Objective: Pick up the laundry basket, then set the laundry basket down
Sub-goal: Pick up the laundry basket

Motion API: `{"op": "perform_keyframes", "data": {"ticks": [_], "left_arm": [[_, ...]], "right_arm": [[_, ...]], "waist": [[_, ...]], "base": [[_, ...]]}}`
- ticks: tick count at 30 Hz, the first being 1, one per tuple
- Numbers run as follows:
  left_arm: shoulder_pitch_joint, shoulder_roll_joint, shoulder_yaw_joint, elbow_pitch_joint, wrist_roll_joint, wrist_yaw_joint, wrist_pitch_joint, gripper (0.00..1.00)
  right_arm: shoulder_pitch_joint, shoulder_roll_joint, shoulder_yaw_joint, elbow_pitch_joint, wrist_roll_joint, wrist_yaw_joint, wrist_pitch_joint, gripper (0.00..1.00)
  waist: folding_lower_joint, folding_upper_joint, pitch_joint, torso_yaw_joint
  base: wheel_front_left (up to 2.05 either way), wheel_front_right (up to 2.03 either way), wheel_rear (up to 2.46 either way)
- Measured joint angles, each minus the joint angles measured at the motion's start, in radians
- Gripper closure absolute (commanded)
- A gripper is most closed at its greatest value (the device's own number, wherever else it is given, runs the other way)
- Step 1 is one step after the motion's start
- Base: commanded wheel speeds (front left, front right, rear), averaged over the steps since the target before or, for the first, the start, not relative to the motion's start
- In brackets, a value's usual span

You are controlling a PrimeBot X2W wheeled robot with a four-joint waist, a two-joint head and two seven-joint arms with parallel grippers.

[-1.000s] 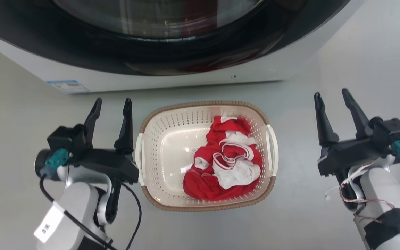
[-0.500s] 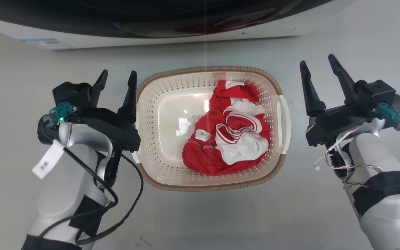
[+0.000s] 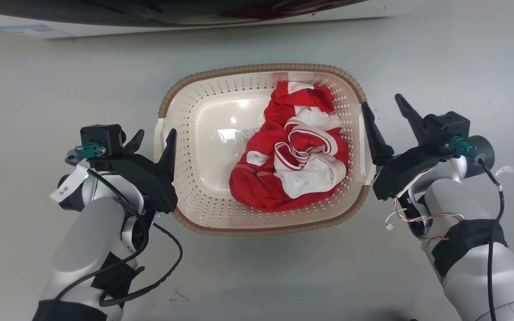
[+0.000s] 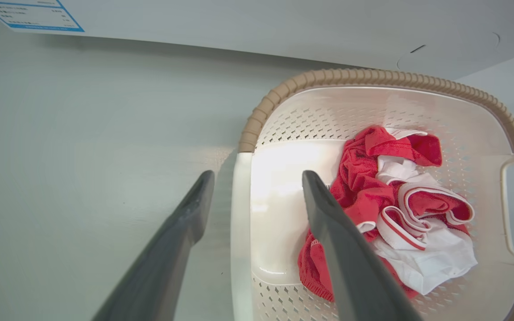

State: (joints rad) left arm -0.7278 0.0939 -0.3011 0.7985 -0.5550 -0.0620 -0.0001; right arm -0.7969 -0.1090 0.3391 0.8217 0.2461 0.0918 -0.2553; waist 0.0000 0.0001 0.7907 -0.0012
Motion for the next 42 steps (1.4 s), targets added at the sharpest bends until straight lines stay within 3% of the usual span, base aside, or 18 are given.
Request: {"op": "perform_keyframes", "data": {"ticks": [21, 22, 23, 24, 42], "left_arm": [[-0.124, -0.005, 0.000, 0.188, -0.017, -0.035, 0.035, 0.00], [-0.128, -0.005, 0.001, 0.196, -0.019, -0.035, 0.035, 0.07], [-0.132, -0.006, 0.001, 0.202, -0.022, -0.036, 0.035, 0.81], [-0.136, -0.006, 0.001, 0.208, -0.024, -0.036, 0.035, 1.00], [-0.190, -0.038, -0.008, 0.325, -0.043, -0.054, 0.034, 1.00]], "right_arm": [[-0.087, 0.030, 0.049, 0.171, 0.010, 0.016, 0.008, 0.00], [-0.091, 0.030, 0.051, 0.178, 0.010, 0.016, 0.008, 0.57], [-0.094, 0.030, 0.053, 0.185, 0.010, 0.019, 0.007, 1.00], [-0.097, 0.030, 0.056, 0.189, 0.010, 0.020, 0.008, 1.00], [-0.136, 0.048, 0.073, 0.287, 0.037, 0.032, 0.007, 1.00]], "waist": [[0.0000, 0.0000, 0.098, 0.000], [0.0000, 0.0000, 0.100, 0.001], [0.0000, 0.0000, 0.102, 0.001], [0.0000, 0.0000, 0.103, 0.001], [0.0000, -0.0002, 0.075, 0.005]], "base": [[0.00, 0.00, 0.00], [0.00, 0.00, 0.00], [0.00, 0.00, 0.00], [0.00, 0.00, 0.00], [0.00, 0.00, 0.00]]}}
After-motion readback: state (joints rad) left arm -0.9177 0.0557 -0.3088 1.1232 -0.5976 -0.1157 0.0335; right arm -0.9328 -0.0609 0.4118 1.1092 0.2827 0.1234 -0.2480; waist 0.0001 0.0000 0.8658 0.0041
